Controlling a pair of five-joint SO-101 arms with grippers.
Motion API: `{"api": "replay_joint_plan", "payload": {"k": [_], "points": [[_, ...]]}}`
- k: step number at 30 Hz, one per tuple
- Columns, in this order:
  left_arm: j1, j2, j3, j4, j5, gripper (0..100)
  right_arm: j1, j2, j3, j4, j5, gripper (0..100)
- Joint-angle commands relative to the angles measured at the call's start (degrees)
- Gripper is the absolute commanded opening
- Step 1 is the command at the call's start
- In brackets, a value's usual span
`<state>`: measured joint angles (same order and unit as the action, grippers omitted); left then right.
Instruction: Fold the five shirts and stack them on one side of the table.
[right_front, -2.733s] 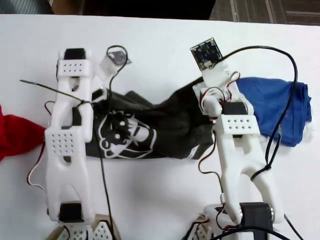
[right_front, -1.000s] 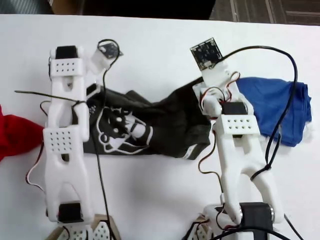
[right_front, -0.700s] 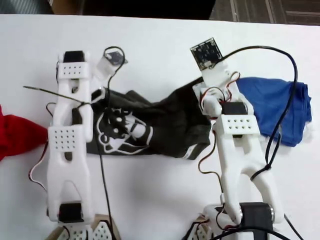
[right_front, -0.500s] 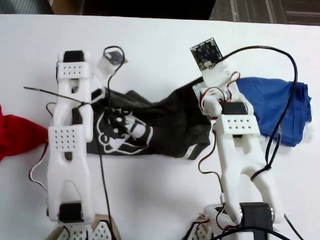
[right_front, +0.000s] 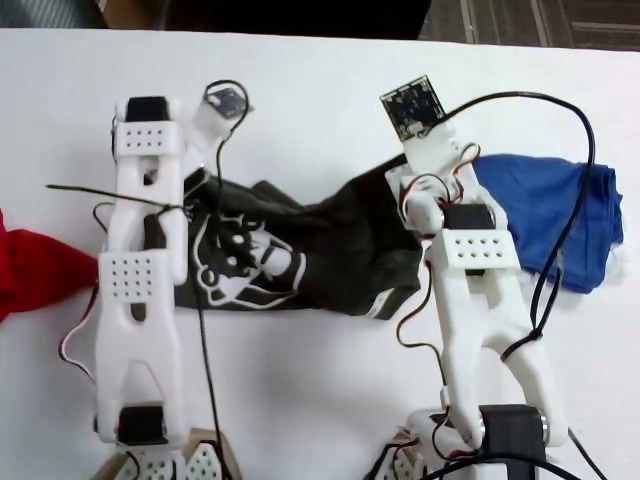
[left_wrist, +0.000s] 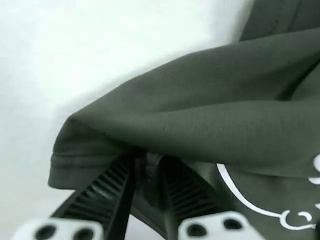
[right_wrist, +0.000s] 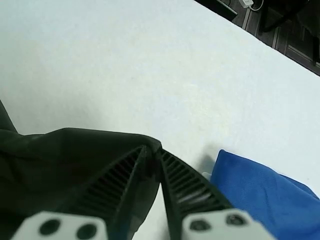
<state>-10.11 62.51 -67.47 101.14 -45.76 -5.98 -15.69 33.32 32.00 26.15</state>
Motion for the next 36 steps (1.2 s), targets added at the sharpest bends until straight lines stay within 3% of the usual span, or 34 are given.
{"api": "replay_joint_plan", "payload": {"k": [1, 7, 15, 19, 25, 30, 36], "points": [[-0.53, -7.3, -1.98, 1.23, 3.25, 3, 0.75, -1.45, -1.32, -0.4, 0.18, 2.2], [-0.97, -23.3, 3.12, 1.23, 4.22, 3, 3.3, -8.22, -8.62, 7.08, 2.55, 2.2], [0.35, -48.62, 29.58, 1.23, 4.04, 3, 3.56, -19.65, -16.7, 17.89, 7.21, 2.2], [0.62, -58.64, 36.7, 1.05, 4.04, 3, 3.38, -24.92, -17.32, 18.95, 7.21, 2.2], [-1.76, -70.86, 33.54, 0.79, 4.31, 3, 3.82, -31.96, -22.24, 15.43, 7.12, 2.2], [-5.54, -77.45, 32.48, 0.53, 4.4, 3, 8.48, -33.01, -26.37, 8.75, 7.21, 2.2], [-6.07, -84.22, 32.22, 0.26, 5.01, 3, 9.01, -34.51, -29.54, 12.79, 3.34, 2.2]]}}
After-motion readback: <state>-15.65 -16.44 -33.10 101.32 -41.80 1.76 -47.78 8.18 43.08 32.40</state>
